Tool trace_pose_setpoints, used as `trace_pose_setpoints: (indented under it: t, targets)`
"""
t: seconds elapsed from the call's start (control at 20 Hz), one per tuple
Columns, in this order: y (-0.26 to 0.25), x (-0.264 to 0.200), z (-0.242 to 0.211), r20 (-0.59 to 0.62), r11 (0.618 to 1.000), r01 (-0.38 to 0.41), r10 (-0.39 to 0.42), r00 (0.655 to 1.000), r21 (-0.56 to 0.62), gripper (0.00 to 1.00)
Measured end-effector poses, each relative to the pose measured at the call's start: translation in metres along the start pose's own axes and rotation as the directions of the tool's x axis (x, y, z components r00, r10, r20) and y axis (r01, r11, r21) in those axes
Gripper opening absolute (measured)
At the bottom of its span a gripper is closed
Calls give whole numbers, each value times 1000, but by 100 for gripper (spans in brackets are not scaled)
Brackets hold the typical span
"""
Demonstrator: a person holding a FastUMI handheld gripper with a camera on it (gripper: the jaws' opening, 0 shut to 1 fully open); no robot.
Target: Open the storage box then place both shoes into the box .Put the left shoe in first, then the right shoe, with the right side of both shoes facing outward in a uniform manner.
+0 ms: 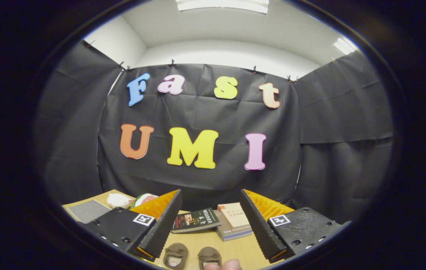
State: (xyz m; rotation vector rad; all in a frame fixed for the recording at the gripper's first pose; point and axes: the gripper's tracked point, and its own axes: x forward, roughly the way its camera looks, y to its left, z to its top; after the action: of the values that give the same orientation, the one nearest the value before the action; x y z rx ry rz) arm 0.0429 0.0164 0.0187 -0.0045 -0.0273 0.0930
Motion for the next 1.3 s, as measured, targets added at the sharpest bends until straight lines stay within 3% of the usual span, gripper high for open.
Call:
trace_pose_setpoints:
  t: [0.35,0.55,0.9,1.1,1.3]
  targets:
    - [14,13,5,22,998,-51,50,999,41,95]
    - [27,11,-25,-22,992,-76,79,997,102,95]
    - [42,5,-76,-115,989,-115,125,985,93,95]
    - [74,0,-104,-158,976,-175,194,968,129,94]
    - [123,-11,-142,-244,949,-230,280,928,215,93]
